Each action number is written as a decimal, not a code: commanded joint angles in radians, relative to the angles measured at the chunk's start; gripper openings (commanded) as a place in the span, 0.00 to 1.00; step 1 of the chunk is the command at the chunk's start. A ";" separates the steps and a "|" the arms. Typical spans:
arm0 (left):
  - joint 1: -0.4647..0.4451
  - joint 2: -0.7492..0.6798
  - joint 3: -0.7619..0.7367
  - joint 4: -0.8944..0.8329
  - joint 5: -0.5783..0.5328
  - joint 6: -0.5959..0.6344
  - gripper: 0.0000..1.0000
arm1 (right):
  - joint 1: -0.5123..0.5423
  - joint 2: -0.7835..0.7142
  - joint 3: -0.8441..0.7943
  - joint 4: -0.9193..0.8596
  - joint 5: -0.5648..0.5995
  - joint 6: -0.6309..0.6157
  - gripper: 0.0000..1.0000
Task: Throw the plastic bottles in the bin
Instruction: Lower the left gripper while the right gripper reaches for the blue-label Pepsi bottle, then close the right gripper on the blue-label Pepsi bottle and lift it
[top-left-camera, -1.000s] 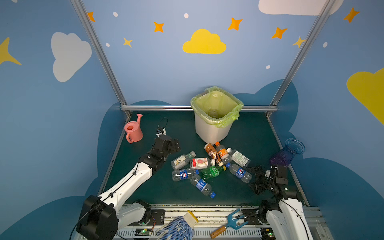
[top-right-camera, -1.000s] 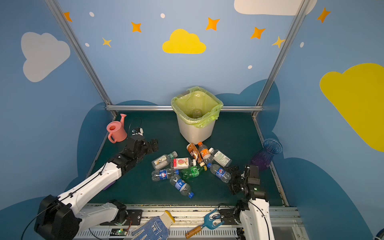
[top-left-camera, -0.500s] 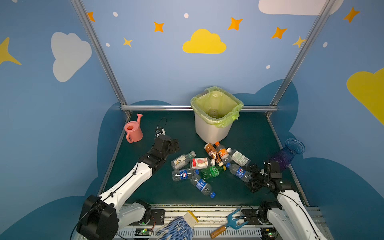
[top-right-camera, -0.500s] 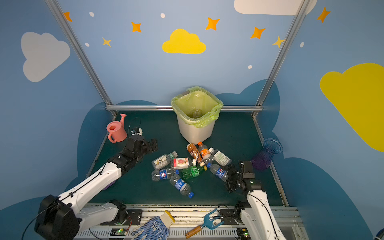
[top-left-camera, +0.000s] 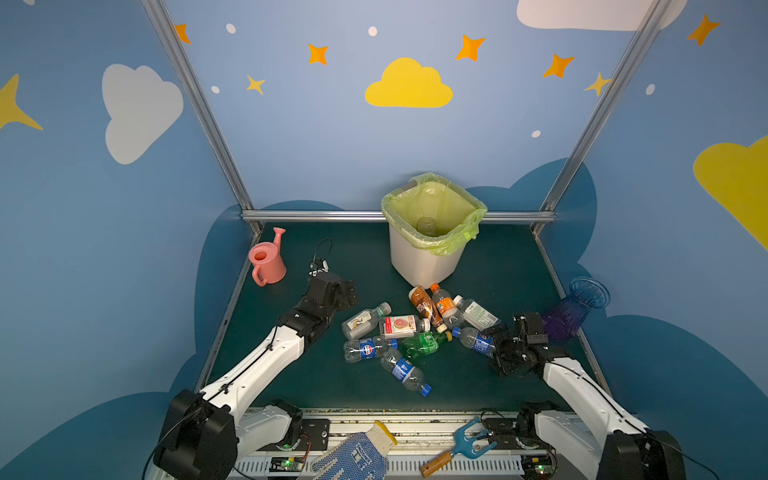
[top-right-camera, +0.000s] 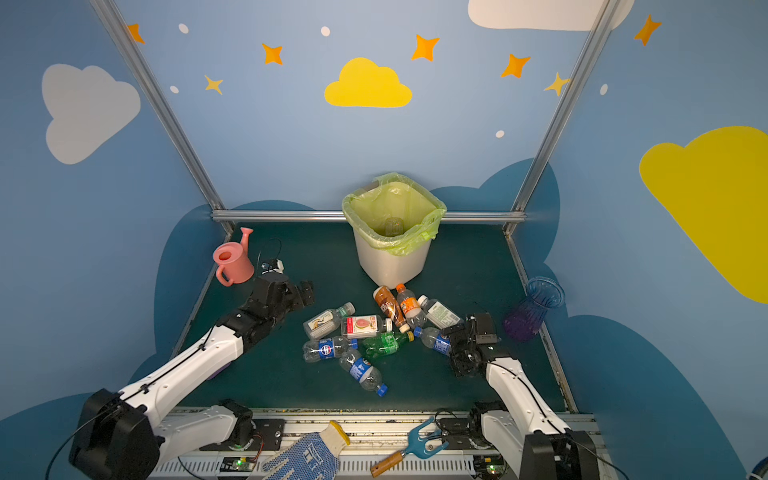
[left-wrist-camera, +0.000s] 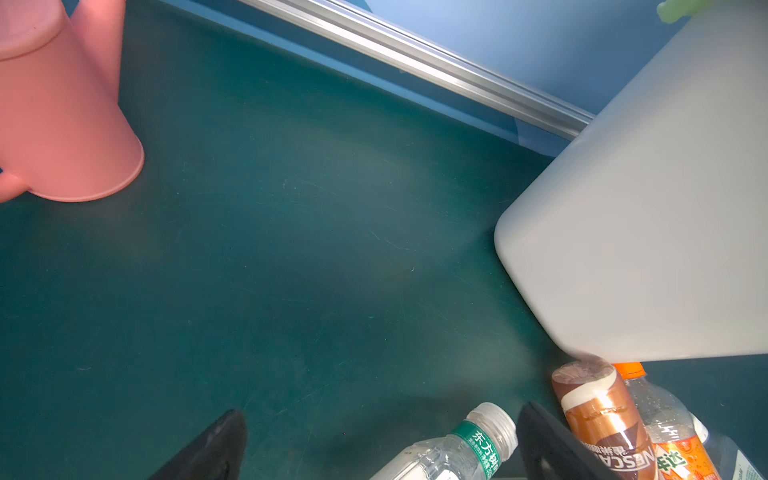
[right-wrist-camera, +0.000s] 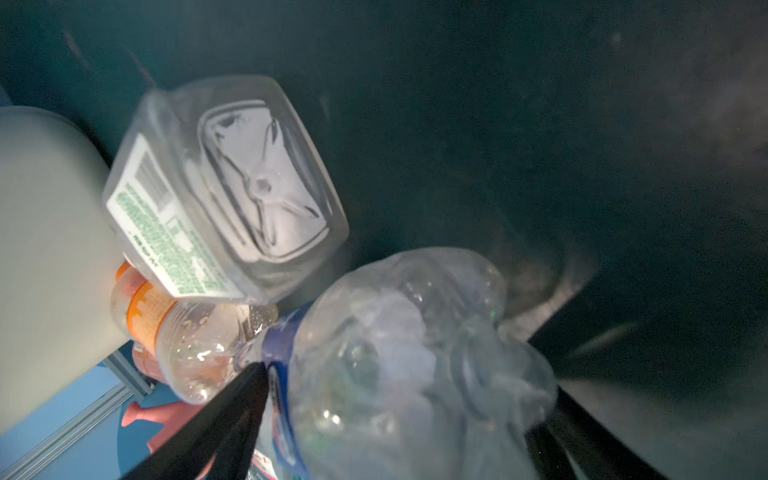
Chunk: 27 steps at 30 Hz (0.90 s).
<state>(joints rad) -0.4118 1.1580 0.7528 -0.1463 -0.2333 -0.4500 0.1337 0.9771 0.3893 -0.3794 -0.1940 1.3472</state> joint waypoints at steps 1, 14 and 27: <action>0.008 0.000 -0.009 0.000 0.002 -0.002 1.00 | 0.005 0.030 0.000 0.013 0.064 -0.041 0.92; 0.021 0.006 -0.021 -0.001 0.014 -0.010 1.00 | 0.001 0.024 -0.029 0.016 0.140 -0.046 0.68; 0.052 0.021 -0.049 0.008 0.037 -0.058 1.00 | -0.012 -0.122 -0.019 0.007 0.198 -0.191 0.58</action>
<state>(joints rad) -0.3714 1.1652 0.7120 -0.1444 -0.2089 -0.4847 0.1287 0.8848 0.3542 -0.3637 -0.0269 1.2427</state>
